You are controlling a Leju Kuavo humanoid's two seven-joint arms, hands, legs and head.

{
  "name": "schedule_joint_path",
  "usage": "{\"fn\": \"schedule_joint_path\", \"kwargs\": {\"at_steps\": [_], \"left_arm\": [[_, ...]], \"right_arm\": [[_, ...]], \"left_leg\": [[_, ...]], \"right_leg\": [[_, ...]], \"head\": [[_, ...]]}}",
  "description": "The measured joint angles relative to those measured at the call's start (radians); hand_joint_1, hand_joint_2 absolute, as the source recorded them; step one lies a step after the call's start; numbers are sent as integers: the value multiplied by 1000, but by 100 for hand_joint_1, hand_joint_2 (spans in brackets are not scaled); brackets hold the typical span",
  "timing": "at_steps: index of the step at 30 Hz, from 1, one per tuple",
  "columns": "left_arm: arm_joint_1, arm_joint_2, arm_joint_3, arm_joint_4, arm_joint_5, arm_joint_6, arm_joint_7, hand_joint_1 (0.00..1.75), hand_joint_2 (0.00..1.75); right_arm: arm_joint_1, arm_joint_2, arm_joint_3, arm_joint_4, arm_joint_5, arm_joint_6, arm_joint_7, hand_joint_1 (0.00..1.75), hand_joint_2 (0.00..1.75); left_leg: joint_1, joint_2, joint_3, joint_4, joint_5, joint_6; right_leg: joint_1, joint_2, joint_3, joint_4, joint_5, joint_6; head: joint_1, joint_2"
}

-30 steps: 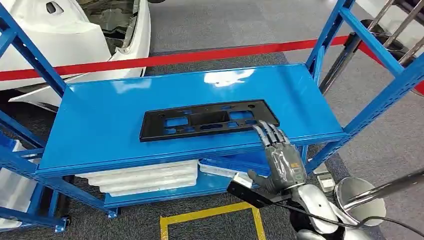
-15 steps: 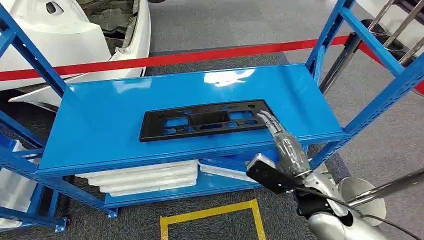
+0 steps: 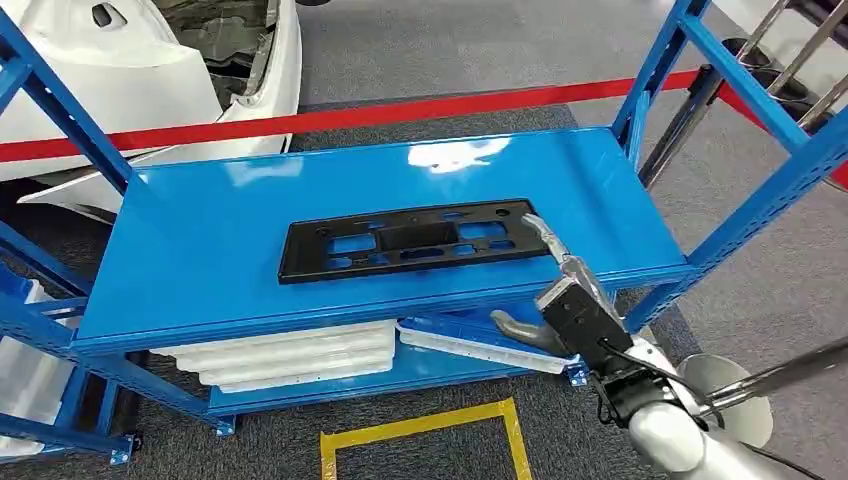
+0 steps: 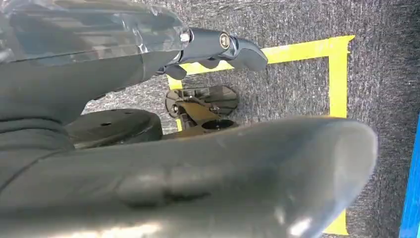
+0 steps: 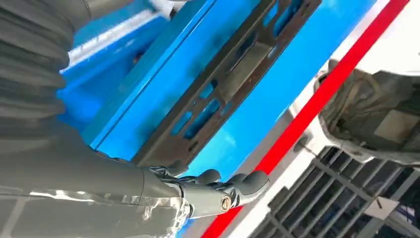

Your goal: Take the parts from the cabinet and place them on the table.

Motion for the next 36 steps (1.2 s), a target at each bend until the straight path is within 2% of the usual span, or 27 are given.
{"fn": "schedule_joint_path", "kwargs": {"at_steps": [4,7,11,15,19,24,29,32,36], "left_arm": [[0,0,0,0,3,0,0,0,0],[0,0,0,0,9,0,0,0,0],[0,0,0,0,13,-6,0,0,0],[-1,0,0,0,16,-16,0,0,0],[-2,0,0,0,23,-19,0,0,0],[-1,0,0,0,34,-18,0,0,0],[-1,0,-2,0,42,-18,-2,0,0],[-1,0,-2,0,44,-18,-2,0,0],[-1,0,-2,0,44,-18,-2,0,0]], "right_arm": [[-21,0,0,12,-163,27,-68,0,175],[-47,-3,6,27,-203,58,-57,0,175],[-88,-25,21,47,-239,107,14,0,175],[-147,-74,51,58,-249,203,152,0,175],[-224,-139,88,63,-176,282,300,0,175],[-305,-199,134,64,-54,334,417,0,175],[-360,-245,187,69,37,395,474,0,175],[-390,-263,216,72,80,468,478,0,175],[-411,-270,241,73,88,499,478,0,175]], "left_leg": [[0,0,0,0,0,0],[0,0,0,0,0,0],[0,0,0,0,0,0],[-1,0,0,0,0,0],[-2,0,0,0,0,0],[-2,0,1,0,0,0],[-2,0,1,0,0,0],[-2,-1,1,-1,0,0],[-2,-1,1,-1,0,0]], "right_leg": [[0,0,0,0,0,0],[0,0,0,0,0,0],[0,0,0,0,0,0],[-1,0,0,0,0,0],[-2,0,0,0,0,0],[-2,0,0,0,0,0],[-2,0,0,0,0,0],[-2,0,0,0,0,0],[-2,0,0,0,0,0]], "head": [[0,0],[0,0],[0,0],[0,0],[0,0],[0,0],[0,0],[0,0],[0,0]]}}
